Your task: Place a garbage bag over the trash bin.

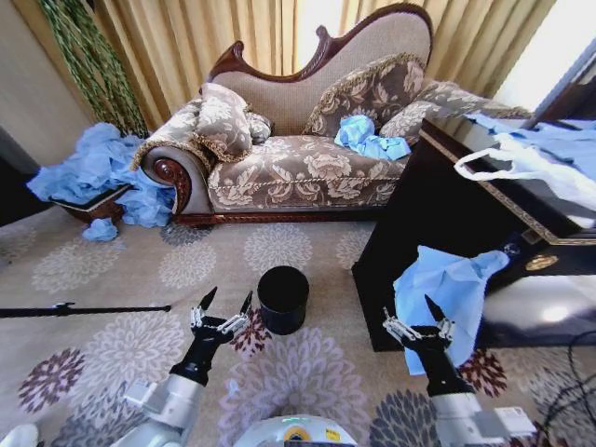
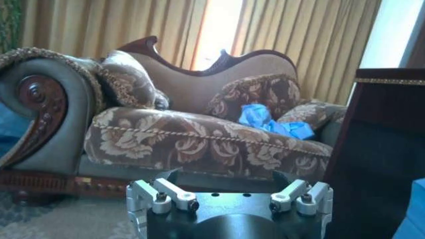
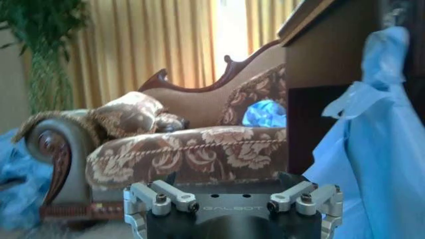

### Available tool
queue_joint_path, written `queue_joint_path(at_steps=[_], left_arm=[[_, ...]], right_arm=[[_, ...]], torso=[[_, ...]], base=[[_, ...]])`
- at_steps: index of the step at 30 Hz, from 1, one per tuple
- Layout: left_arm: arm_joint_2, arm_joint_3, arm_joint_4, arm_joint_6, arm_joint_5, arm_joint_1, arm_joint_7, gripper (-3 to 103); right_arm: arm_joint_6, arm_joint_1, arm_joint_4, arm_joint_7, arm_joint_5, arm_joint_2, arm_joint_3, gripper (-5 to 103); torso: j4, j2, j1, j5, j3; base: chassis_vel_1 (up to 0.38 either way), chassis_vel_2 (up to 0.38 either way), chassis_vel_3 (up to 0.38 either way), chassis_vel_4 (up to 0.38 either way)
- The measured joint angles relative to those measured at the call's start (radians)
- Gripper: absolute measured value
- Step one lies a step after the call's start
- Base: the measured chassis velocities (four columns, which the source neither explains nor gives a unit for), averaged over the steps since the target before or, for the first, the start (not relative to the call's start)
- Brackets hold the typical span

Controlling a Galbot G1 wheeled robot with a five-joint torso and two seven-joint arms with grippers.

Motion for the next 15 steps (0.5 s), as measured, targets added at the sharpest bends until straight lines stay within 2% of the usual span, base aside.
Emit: queue_joint_path(at_steps=[3,9,15], left_arm=[[0.033,0.001,0.000,0.002,-0.012,-0.013,-0.006,97],[0.148,0.005,0.000,0.044,-0.107,-0.080,-0.029,96],[0.190,0.009,0.000,0.046,-0.113,-0.103,-0.032,96]], right_arm=[[0.003,-0.005,-0.003,-0.005,-0.007,0.000,-0.003,100],[0.027,-0.011,-0.022,-0.003,0.003,-0.022,0.000,100],[0.030,-0.001,-0.035,0.001,0.019,-0.031,-0.005,100]], torso=[[-0.0001,0.000,0.000,0.0000,0.000],[-0.0005,0.000,0.000,-0.0002,0.000],[-0.0001,0.000,0.000,0.0000,0.000]], base=[[0.000,0.000,0.000,0.000],[0.000,0.000,0.000,0.000],[0.000,0.000,0.000,0.000]])
